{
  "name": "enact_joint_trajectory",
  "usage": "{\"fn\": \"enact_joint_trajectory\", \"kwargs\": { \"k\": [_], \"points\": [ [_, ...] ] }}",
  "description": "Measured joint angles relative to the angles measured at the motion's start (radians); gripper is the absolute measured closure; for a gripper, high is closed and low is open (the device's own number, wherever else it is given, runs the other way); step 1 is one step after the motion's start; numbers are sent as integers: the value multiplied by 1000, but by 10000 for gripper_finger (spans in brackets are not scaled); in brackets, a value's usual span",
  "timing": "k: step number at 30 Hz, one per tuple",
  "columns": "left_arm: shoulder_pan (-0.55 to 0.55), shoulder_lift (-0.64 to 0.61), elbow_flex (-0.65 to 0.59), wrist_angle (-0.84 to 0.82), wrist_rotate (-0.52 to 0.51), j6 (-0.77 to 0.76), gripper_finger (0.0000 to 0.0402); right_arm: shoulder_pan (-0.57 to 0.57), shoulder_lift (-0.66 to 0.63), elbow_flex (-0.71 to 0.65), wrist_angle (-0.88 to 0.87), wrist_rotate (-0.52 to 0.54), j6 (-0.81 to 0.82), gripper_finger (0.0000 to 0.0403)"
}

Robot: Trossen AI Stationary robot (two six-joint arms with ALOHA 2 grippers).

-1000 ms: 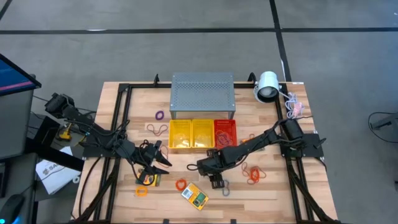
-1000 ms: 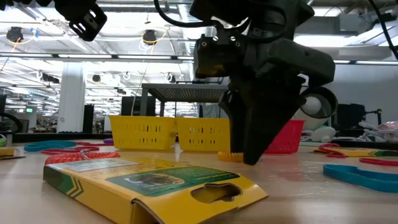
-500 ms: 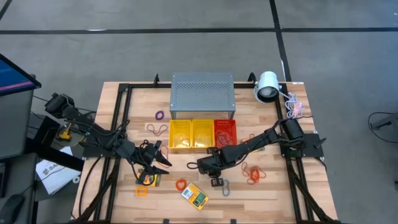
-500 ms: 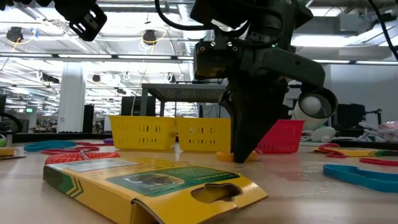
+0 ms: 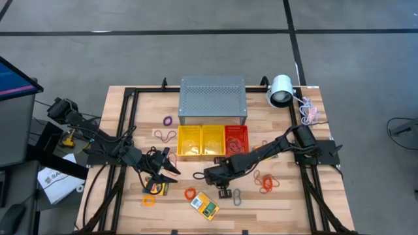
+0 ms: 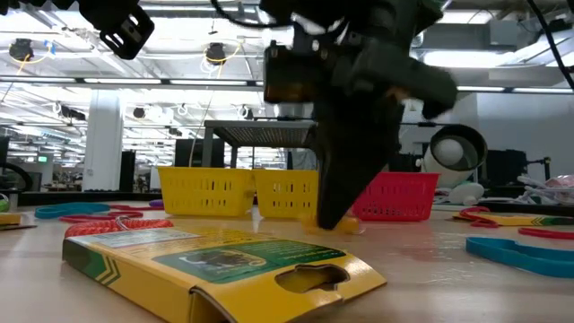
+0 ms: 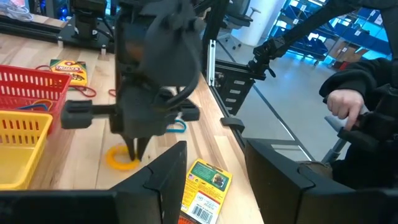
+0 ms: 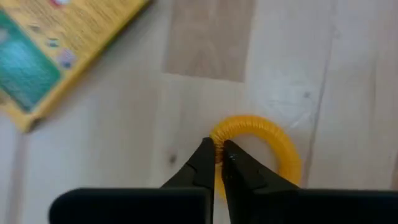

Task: Pick & Place Office Desk Supplies
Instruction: Put the yellow spring keychain into the left yellow bin

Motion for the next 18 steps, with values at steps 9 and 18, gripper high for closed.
{"fn": "enact_joint_trajectory", "kwargs": {
  "k": [9,18],
  "points": [
    [0,0,0,0,0,0,243,10,-3,91,-25,6,-26,400],
    [0,0,0,0,0,0,243,16,-6,252,-101,12,-80,402]
  ]
}}
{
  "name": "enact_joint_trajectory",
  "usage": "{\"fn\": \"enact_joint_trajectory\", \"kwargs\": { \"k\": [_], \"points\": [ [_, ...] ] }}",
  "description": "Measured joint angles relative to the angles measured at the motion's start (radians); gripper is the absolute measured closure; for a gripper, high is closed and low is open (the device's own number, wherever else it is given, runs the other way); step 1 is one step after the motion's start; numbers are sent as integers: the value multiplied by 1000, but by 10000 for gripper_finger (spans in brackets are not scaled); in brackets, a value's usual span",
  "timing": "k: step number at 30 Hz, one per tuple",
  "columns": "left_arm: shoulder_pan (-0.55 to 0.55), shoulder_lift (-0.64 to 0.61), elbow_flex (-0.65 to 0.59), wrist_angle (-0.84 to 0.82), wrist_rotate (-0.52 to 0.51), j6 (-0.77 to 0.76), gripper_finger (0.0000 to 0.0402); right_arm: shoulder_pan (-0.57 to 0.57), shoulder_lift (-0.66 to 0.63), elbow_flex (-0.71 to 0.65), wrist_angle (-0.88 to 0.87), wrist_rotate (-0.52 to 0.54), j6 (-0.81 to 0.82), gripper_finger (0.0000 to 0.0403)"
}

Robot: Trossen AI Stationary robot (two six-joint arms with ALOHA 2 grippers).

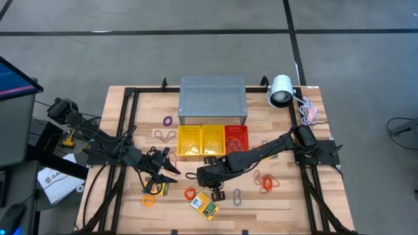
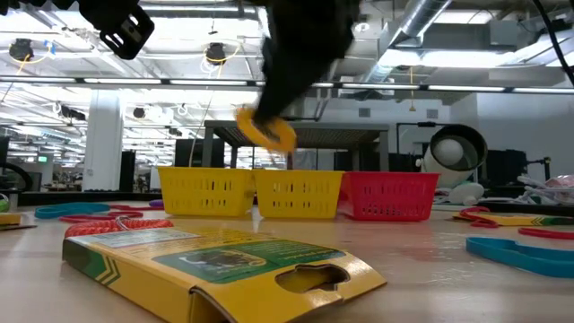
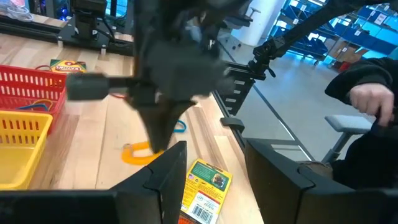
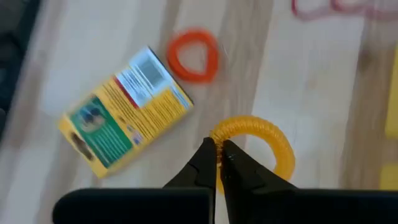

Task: Pick & Place Office Desk Supplies
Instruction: Put the yellow spring keychain into the left yellow bin

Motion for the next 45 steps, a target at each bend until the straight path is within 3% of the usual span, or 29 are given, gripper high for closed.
{"fn": "enact_joint_trajectory", "kwargs": {
  "k": [10,18,24,33,39,45],
  "points": [
    [2,0,0,0,-2,25,243,25,-6,184,-23,4,-85,403],
    [2,0,0,54,-13,133,243,47,-96,196,-15,47,-105,403],
    [2,0,0,174,-12,235,243,82,-171,175,128,47,-180,403],
    [2,8,0,359,100,305,243,63,-158,172,215,-51,-237,403],
    [3,89,0,428,129,295,243,47,-158,172,285,-160,-263,403],
    [3,144,11,477,130,297,243,36,-159,173,283,-186,-268,403]
  ]
}}
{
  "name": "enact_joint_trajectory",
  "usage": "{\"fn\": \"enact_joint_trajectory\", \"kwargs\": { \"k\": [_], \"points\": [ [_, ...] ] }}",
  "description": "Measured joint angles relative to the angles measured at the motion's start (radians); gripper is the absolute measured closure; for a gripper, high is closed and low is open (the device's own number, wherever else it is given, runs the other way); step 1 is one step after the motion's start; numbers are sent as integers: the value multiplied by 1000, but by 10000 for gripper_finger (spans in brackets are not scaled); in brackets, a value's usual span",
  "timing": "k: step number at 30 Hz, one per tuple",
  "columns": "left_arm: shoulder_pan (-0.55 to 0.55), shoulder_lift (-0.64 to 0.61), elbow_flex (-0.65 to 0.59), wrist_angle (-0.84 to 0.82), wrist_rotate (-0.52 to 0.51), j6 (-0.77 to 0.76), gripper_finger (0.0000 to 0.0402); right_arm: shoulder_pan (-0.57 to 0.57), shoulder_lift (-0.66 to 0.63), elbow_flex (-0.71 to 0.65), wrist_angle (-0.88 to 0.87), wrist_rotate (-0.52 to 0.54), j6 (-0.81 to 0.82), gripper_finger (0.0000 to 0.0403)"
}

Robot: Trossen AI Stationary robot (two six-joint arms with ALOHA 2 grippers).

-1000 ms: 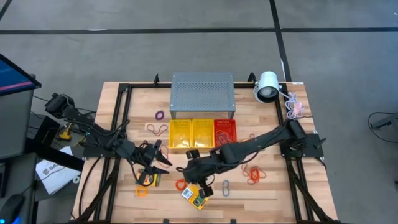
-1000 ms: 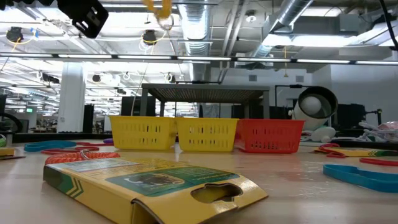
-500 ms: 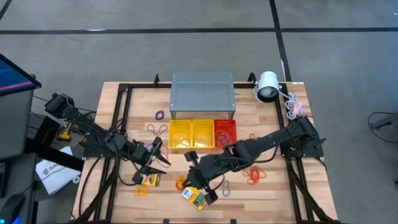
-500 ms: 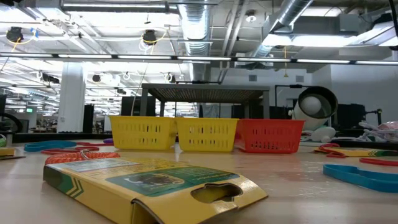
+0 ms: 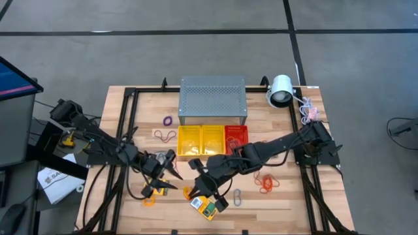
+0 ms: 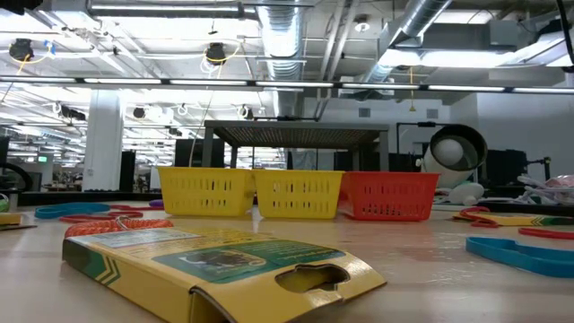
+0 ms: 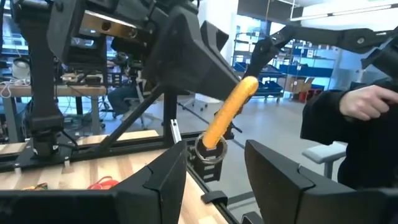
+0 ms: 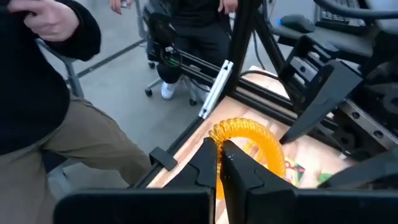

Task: Pick & Place Office Desk Supplies
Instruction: Put the yellow spring keychain into the left yellow bin

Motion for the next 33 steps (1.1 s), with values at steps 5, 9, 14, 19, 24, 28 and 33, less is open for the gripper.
{"fn": "enact_joint_trajectory", "kwargs": {
  "k": [5,9,14,19,24,28,33],
  "points": [
    [22,16,38,3,39,6,243,-1,0,0,16,-27,-4,403],
    [42,43,77,-12,81,8,243,-1,0,0,15,-29,-11,403],
    [55,86,111,-24,131,10,243,-1,0,0,13,-50,-11,403],
    [55,99,129,-37,136,8,243,-1,0,0,0,-52,-11,403],
    [53,99,129,-38,153,3,243,-1,0,0,-1,-52,-18,403],
    [50,99,129,-32,203,3,243,-7,0,0,-9,-52,-19,403],
    [49,99,129,-31,206,3,243,-14,0,0,-11,-52,-20,403]
  ]
}}
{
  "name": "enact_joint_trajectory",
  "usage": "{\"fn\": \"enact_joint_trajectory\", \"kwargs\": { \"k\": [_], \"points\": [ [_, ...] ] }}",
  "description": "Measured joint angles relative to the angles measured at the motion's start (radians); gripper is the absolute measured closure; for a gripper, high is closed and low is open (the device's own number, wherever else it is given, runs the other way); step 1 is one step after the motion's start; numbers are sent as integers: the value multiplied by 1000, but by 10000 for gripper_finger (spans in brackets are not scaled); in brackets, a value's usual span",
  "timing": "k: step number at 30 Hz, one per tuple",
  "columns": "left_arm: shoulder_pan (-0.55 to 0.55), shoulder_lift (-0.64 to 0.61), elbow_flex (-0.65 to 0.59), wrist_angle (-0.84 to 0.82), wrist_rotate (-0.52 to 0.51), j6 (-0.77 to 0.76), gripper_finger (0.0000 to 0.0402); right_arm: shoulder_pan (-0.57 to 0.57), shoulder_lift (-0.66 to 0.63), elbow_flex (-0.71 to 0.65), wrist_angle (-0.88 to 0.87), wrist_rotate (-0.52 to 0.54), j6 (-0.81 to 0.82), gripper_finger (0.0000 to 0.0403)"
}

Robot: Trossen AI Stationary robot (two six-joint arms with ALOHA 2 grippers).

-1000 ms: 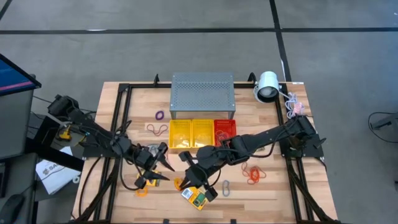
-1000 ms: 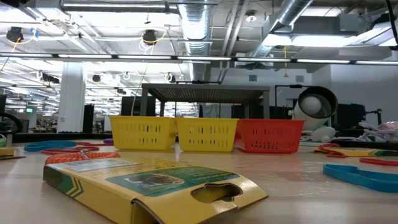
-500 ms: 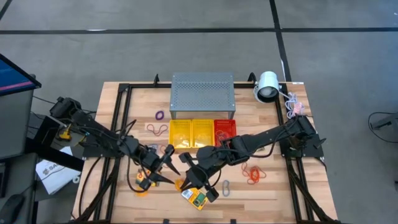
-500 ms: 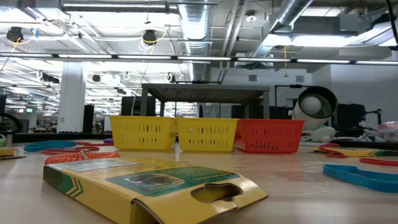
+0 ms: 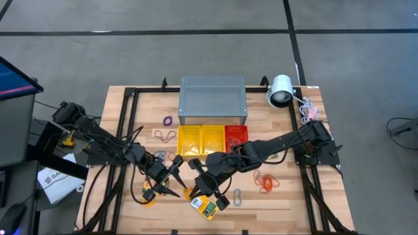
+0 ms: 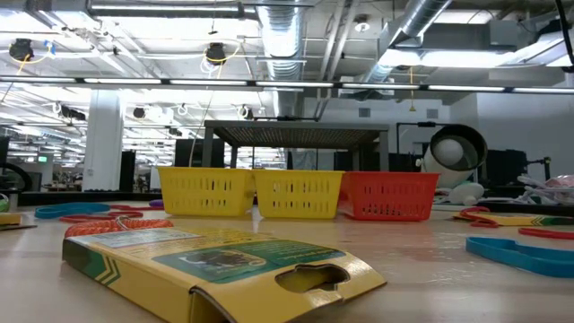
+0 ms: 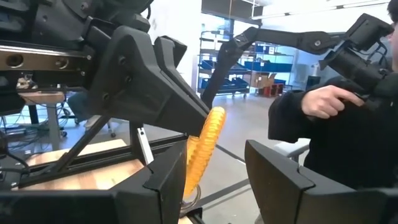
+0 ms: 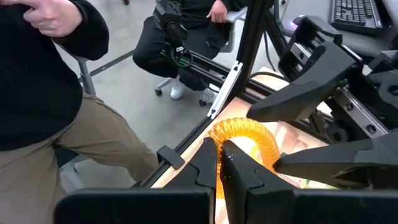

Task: Pick & Place Office Desk Supplies
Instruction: Put the yellow spring keychain into the left yellow bin

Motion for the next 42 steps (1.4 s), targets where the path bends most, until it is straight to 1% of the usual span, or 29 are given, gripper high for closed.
{"fn": "enact_joint_trajectory", "kwargs": {
  "k": [13,15,19,27,29,31,33,36,38,42],
  "points": [
    [4,0,0,3,-5,0,243,-13,0,0,8,-1,-9,403],
    [6,0,0,2,-5,0,248,-13,0,0,10,-1,-9,403],
    [6,0,0,-1,-9,0,281,-13,0,0,16,-1,-9,403],
    [6,0,0,-3,-13,0,373,-13,0,0,16,-2,-9,403],
    [6,0,0,-4,-13,0,383,-12,0,0,16,-2,-9,403],
    [6,0,0,-4,-13,-1,382,-11,0,0,16,-2,-7,401],
    [6,0,0,-5,-13,0,371,-10,0,0,18,-2,-1,394],
    [6,0,0,-18,-12,0,358,-10,0,0,22,-2,2,372],
    [6,0,0,-28,-12,-1,359,-10,0,0,27,-2,11,356],
    [6,0,0,-35,-16,-1,374,-10,0,0,34,-2,28,323]
  ]
}}
